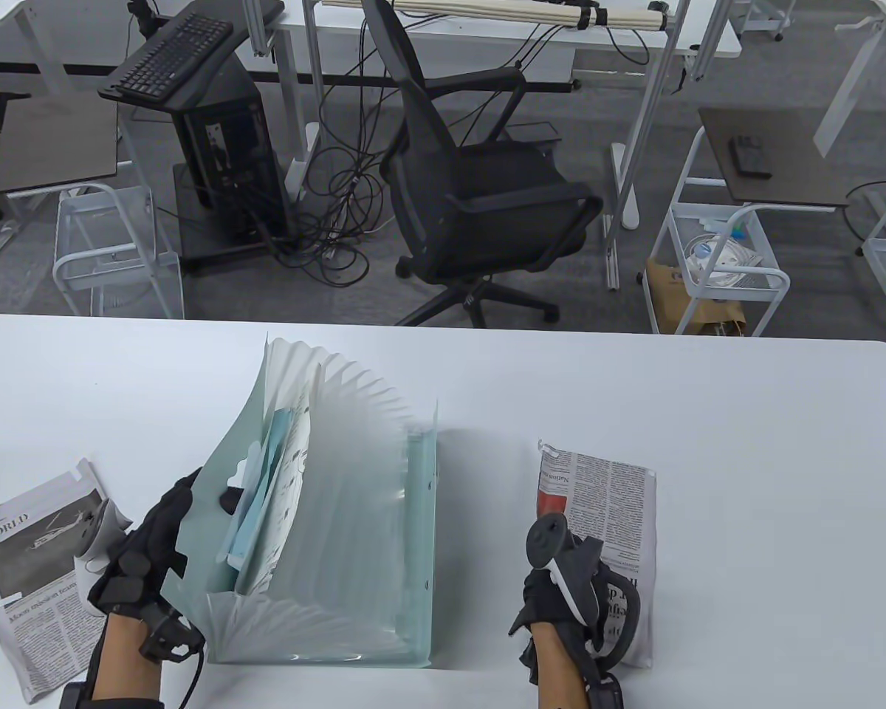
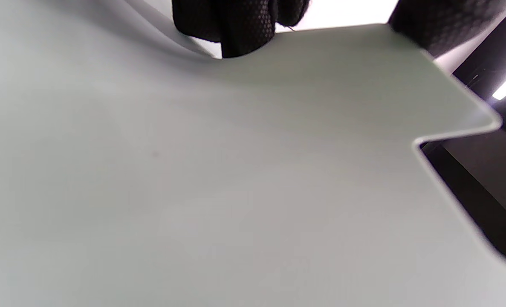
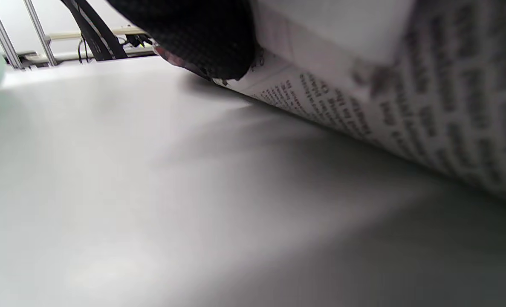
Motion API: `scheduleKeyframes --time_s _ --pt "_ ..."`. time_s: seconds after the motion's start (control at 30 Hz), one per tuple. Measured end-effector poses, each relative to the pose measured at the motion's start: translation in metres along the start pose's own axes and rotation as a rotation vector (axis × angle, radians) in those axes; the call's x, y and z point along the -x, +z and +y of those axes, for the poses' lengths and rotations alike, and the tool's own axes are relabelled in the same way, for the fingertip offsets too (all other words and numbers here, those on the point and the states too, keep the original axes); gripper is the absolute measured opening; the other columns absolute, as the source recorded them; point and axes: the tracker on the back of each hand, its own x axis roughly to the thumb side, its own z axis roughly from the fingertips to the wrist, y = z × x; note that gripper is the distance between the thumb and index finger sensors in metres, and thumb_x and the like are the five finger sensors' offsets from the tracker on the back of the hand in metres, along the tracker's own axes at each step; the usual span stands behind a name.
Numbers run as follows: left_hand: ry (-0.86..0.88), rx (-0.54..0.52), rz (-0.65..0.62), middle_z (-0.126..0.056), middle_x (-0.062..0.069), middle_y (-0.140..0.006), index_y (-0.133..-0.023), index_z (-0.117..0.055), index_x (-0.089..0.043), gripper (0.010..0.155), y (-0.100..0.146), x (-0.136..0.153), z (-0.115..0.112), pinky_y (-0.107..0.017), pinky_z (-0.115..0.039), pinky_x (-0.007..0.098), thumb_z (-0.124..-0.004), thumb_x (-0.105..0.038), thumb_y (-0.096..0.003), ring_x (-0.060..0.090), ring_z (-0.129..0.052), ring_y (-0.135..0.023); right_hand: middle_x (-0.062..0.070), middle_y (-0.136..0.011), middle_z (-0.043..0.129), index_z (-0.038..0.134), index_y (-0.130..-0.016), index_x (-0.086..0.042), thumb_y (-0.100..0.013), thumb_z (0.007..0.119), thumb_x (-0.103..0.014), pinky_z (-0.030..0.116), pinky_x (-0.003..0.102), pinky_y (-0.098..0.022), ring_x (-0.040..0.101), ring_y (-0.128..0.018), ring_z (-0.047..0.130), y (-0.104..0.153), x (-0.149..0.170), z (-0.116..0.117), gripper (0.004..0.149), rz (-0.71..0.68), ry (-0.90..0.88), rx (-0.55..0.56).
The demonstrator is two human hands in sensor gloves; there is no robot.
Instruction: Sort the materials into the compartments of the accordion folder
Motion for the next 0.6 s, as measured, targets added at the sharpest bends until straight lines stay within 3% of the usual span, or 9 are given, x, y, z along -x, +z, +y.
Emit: scheduleKeyframes --time_s 0.6 --pt "-0.009 -0.025 0.014 -0.074 0.009 -0.102 -0.110 -0.035 -0.026 0.079 0.006 -0.006 0.001 -0.074 -0.032 0.068 -0.072 -0.064 -0.0513 0.033 -0.051 -0.109 0.029 -0.079 0.078 0.059 -0.100 0.007 -0.062 0.075 -0.013 0.089 0.038 -0.033 0.041 -0.049 0.097 0.035 0.010 -0.072 0.046 -0.121 -0.365 0.222"
